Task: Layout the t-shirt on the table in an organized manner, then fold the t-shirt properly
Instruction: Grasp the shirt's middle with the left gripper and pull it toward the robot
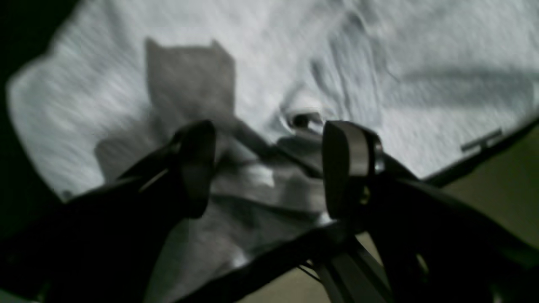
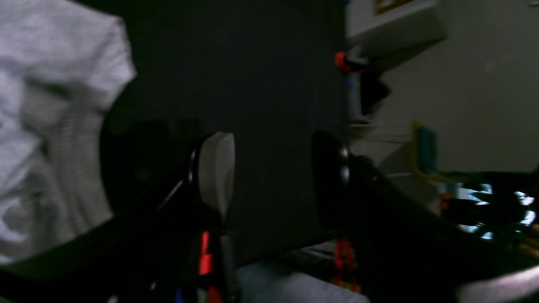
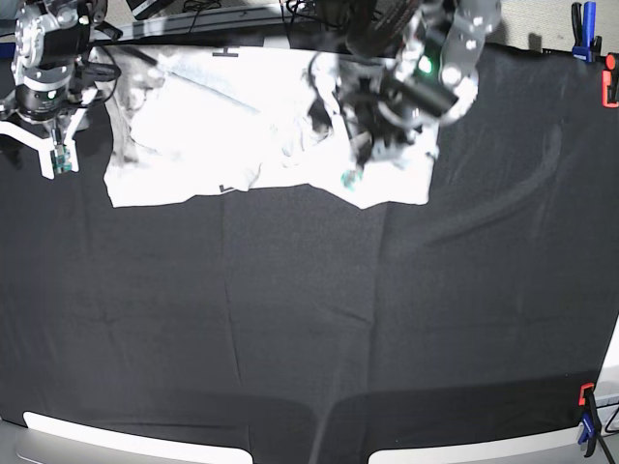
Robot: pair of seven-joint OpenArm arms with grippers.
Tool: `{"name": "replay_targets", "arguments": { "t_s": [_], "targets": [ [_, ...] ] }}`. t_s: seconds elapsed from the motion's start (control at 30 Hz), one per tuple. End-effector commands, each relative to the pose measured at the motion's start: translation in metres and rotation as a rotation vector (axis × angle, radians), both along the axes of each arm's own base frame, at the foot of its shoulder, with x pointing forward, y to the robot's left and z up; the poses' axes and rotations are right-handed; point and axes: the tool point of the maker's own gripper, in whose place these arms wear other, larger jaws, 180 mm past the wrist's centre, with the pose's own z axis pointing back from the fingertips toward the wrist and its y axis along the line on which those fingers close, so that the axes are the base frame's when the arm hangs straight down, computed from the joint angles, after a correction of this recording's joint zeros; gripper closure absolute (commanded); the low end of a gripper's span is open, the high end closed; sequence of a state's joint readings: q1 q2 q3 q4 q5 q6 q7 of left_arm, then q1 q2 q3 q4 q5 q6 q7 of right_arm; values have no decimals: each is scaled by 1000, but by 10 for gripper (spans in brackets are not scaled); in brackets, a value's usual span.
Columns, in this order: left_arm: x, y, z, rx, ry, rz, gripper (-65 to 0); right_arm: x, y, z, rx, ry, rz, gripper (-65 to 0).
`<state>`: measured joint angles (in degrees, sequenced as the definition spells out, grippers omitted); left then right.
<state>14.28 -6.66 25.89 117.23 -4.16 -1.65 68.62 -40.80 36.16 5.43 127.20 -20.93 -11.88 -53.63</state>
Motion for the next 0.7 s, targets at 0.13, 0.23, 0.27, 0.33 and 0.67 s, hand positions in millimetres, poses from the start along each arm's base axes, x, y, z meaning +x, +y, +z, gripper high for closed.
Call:
{"name": "replay_targets", "arguments": {
  "t_s": [0.13,0.23,0.27,0.33,0.67],
  "targets": [
    [12,17,5,63,-108,93,-372,7,-1,13,-27,-46,18,-293],
    [26,38,8,159,-165,167,-372,7,-1,13,-27,-46,18,-293],
    [29,47,8,191,-174,211,-372,7,-1,13,-27,-46,18,-293],
    [28,58,6,210,-152,289,-372,7,-1,13,-27,-46,18,-293],
    [18,1,12,-101,-79,231,-372,6,-2,13,-28,-42,14,-293]
  ]
}}
